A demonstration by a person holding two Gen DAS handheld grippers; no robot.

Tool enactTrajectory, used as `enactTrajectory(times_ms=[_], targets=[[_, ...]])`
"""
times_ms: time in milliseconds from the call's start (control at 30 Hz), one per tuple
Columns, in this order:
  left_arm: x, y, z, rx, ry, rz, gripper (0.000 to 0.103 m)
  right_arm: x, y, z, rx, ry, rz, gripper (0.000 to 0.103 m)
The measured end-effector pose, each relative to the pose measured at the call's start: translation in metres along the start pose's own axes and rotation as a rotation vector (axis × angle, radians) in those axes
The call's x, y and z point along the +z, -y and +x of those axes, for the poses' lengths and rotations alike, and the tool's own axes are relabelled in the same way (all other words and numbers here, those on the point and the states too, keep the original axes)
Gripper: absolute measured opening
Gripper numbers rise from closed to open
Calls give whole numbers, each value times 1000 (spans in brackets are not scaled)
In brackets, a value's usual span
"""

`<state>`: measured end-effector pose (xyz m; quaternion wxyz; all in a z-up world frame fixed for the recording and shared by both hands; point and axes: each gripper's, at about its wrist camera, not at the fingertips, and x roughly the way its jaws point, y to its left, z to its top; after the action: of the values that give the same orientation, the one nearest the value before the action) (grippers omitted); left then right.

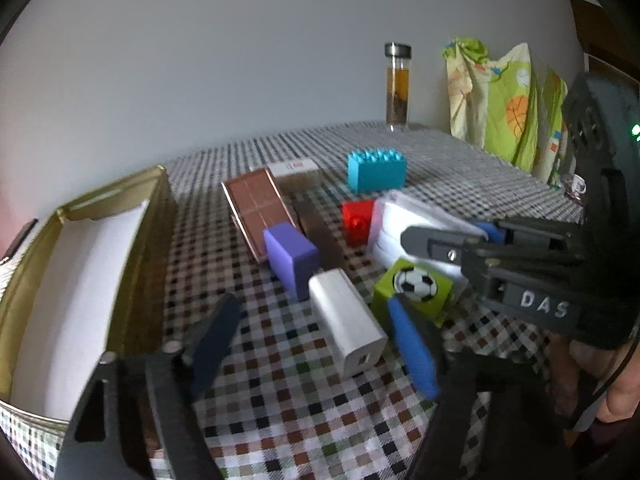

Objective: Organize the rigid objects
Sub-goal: 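Grasp the clear plastic box with right gripper while left gripper grasps the white charger, then lift the white charger toward the tin tray with left gripper while right gripper holds box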

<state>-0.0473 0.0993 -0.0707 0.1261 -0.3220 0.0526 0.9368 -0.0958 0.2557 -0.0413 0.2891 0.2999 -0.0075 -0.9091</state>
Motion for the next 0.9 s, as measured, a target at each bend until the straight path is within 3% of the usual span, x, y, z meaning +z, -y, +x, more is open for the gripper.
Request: enactTrajectory(times_ms=[167, 233, 267, 567, 900], targets=[[-3, -2, 9, -47, -41, -21, 47, -1, 6, 1, 14, 2, 20, 30], [-4, -3, 11, -62, -50, -32, 23, -1, 3, 1, 4, 2, 5, 30], [-6, -4, 12, -70, -59, -38, 21, -1, 1, 1, -3, 3, -4, 30], [-8, -7, 2, -64, 0, -48, 20, -4, -5, -9, -51, 84, -43, 28], [-7, -8, -10, -55, 86, -14, 20, -6, -3, -16, -47, 139, -50, 28]])
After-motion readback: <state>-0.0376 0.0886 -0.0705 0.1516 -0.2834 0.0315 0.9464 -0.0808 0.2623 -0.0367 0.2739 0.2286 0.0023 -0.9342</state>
